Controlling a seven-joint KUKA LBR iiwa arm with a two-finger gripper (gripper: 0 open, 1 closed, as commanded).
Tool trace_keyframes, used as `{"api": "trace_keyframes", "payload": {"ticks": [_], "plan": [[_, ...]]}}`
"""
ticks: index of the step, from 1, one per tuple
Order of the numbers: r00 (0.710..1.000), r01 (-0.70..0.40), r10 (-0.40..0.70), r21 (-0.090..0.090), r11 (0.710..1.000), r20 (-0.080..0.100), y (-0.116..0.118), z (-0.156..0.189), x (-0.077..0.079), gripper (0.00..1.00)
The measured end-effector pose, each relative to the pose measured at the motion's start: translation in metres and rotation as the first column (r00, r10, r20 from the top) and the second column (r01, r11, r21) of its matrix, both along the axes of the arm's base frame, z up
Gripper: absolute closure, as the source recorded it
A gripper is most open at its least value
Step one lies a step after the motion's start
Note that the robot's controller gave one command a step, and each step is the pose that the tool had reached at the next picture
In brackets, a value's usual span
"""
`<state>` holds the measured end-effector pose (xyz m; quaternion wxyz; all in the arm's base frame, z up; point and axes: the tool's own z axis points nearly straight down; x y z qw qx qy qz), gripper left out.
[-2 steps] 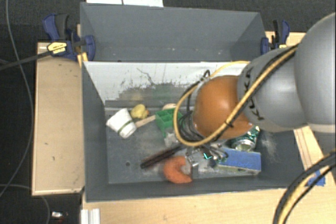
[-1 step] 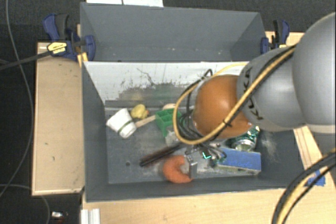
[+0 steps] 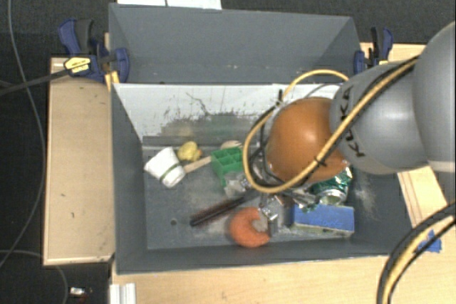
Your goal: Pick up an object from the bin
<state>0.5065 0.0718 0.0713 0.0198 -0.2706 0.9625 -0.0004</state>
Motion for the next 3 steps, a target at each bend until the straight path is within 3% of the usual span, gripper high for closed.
{"api": "trace_keyframes", "payload": {"ticks": [1,3], "plan": [[0.998,0.055,-0.055,0.002,0.998,0.0,0.0156,0.0004,-0.0173,1.0],[0.998,0.057,-0.057,0.002,0.998,0.001,0.0161,0.0005,-0.0176,1.0]]}}
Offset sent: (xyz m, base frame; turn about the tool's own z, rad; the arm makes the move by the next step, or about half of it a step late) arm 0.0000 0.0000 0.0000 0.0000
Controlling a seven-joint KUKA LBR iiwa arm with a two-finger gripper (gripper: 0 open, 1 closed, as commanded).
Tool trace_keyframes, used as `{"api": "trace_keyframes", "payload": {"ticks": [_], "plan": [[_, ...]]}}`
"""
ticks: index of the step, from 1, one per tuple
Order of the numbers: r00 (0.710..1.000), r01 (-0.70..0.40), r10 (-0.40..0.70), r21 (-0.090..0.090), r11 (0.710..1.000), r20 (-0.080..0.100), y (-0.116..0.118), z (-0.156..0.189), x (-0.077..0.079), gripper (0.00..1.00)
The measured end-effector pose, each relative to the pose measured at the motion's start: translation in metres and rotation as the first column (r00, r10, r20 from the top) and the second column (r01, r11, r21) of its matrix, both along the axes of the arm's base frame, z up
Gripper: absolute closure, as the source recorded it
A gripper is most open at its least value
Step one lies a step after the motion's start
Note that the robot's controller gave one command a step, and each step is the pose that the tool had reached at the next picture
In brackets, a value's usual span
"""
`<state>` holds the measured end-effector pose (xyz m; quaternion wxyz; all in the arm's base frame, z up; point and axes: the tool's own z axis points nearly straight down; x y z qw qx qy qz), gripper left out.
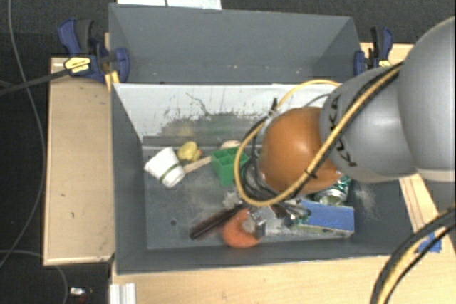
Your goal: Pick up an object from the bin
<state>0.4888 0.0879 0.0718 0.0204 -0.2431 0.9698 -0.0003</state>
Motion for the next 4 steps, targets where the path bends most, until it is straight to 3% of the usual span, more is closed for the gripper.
{"api": "trace_keyframes", "payload": {"ticks": [1,2,3,4], "plan": [[0.985,-0.174,0.174,-0.005,0.985,0.005,-0.007,0.001,0.0,1.0],[0.992,-0.128,0.128,-0.006,0.992,0.007,-0.004,0.001,-0.003,1.0],[0.977,-0.215,0.215,-0.006,0.977,0.013,-0.003,0.0,-0.001,1.0],[0.994,-0.108,0.108,-0.002,0.994,0.011,-0.003,0.024,-0.007,1.0]]}}
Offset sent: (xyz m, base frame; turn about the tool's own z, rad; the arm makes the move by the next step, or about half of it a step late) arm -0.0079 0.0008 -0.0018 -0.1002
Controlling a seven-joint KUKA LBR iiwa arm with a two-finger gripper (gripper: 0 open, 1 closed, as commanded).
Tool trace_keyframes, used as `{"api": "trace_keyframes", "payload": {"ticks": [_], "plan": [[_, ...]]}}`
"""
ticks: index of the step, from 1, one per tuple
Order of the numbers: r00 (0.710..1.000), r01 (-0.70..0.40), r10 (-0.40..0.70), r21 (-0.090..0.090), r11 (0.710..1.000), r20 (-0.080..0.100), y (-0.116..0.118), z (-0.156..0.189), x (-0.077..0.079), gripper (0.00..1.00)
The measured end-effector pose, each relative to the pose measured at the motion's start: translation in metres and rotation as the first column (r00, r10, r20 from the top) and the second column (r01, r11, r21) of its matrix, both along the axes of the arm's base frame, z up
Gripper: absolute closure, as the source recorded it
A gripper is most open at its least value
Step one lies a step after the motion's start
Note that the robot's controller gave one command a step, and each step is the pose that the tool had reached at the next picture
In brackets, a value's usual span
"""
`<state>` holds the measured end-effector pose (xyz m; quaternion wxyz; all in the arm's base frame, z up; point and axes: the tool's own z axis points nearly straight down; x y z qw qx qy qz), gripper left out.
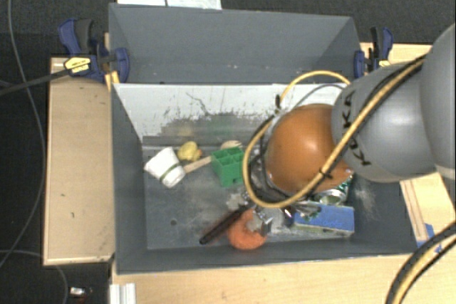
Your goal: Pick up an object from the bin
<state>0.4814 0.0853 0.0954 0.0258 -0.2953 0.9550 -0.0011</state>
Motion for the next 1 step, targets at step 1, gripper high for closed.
{"api": "trace_keyframes", "payload": {"ticks": [1], "plan": [[0.992,-0.125,0.125,-0.006,0.992,-0.002,0.0074,0.073,-0.0032,1.0]]}}
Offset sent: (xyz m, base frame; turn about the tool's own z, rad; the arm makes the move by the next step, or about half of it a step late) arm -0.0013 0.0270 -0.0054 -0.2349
